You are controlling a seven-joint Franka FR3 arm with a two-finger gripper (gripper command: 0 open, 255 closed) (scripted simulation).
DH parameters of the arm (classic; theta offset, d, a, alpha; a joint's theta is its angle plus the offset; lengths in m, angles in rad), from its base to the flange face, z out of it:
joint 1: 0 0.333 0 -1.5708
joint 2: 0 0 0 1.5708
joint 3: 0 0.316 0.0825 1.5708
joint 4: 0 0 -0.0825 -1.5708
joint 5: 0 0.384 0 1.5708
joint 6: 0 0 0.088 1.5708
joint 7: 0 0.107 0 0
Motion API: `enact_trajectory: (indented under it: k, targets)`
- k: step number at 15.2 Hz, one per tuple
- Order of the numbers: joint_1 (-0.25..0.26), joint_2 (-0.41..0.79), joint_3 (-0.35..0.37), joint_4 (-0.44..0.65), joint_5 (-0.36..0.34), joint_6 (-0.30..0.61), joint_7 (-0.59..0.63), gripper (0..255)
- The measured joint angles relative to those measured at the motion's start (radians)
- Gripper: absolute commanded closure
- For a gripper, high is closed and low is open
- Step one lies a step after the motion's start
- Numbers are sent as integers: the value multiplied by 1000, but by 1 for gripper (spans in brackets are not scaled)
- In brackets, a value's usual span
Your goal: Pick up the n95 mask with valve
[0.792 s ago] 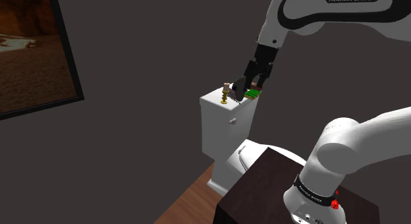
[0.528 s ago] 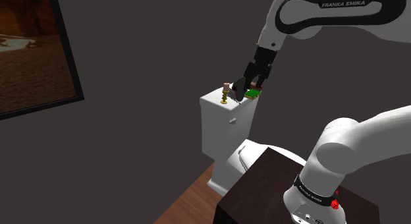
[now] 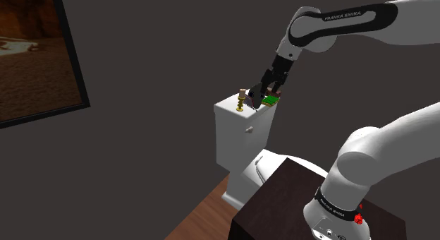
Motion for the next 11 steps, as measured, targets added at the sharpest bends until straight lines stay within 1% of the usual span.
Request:
enact_trajectory:
  k: [2, 5, 9, 11]
  targets:
    - [-5, 29, -34, 0, 1, 50, -37, 0]
    - [-4, 116, -104, 48, 17, 120, -115, 0]
    - [7, 214, -185, 81, 64, 219, -214, 0]
    - [20, 279, -232, 128, 105, 250, -274, 0]
